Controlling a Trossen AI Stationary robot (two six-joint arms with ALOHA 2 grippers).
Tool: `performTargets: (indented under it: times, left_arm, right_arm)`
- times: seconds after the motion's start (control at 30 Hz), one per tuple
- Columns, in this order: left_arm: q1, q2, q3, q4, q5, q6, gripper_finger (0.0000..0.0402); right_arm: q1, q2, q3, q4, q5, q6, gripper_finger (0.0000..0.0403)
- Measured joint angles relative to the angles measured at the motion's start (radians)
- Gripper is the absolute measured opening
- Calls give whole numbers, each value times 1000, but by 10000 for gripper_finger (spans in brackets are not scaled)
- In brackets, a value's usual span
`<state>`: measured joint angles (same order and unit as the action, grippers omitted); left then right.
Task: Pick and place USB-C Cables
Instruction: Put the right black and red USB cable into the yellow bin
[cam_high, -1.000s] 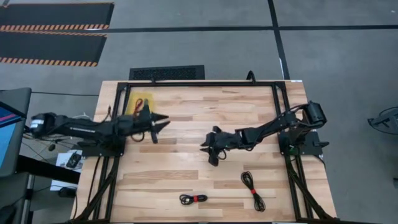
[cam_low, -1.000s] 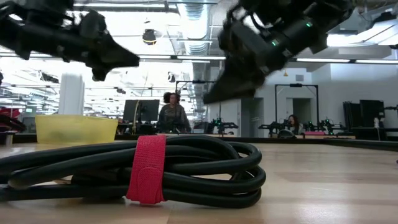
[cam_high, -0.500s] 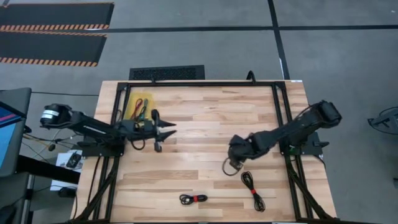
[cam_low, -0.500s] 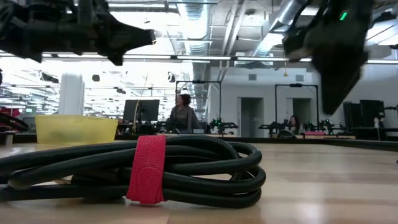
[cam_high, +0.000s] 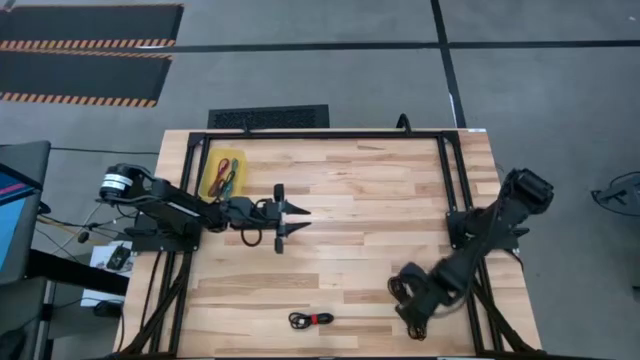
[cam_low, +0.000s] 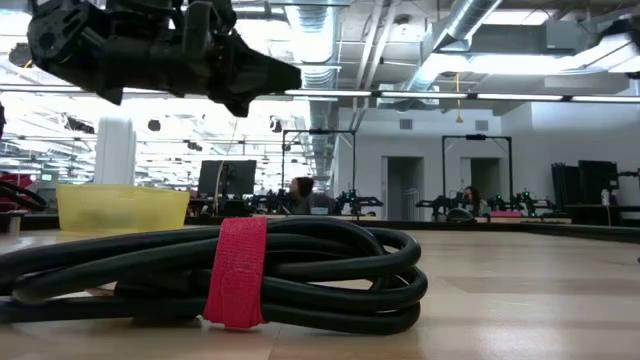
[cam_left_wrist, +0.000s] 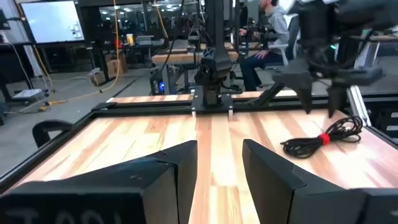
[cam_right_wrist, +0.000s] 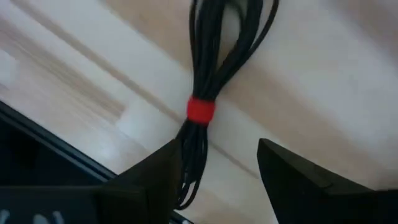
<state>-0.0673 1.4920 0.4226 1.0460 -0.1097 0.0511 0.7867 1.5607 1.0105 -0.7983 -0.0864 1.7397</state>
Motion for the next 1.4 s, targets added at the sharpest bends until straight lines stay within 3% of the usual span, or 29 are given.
performTargets:
  times: [0.17,0.4,0.67,0.83,0.93,1.13,1.27,1.4]
  left_arm:
    - [1,-7,9,-11,22,8,128]
    - [0,5,30,-8,35,8,194]
    - [0,64,40,-12,33,8,226]
    - [0,65,39,-11,19,3,226]
    - [0,65,39,2,27,-23,226]
    - [-1,65,41,5,60,-45,226]
    - [-1,65,41,4,79,-52,226]
    - [-12,65,41,3,85,-55,226]
  right_arm:
    - [59,79,-1,119,-42,42,232]
    - [7,141,0,165,-80,-47,198]
    - [-49,213,0,184,-225,-167,97]
    - [-83,214,1,185,-224,-249,35]
    - [-119,173,-1,187,-87,-314,13]
    - [-245,62,-1,250,323,-524,17]
    - [-354,42,-1,478,526,-793,18]
    - [-442,80,-1,818,573,-1075,12]
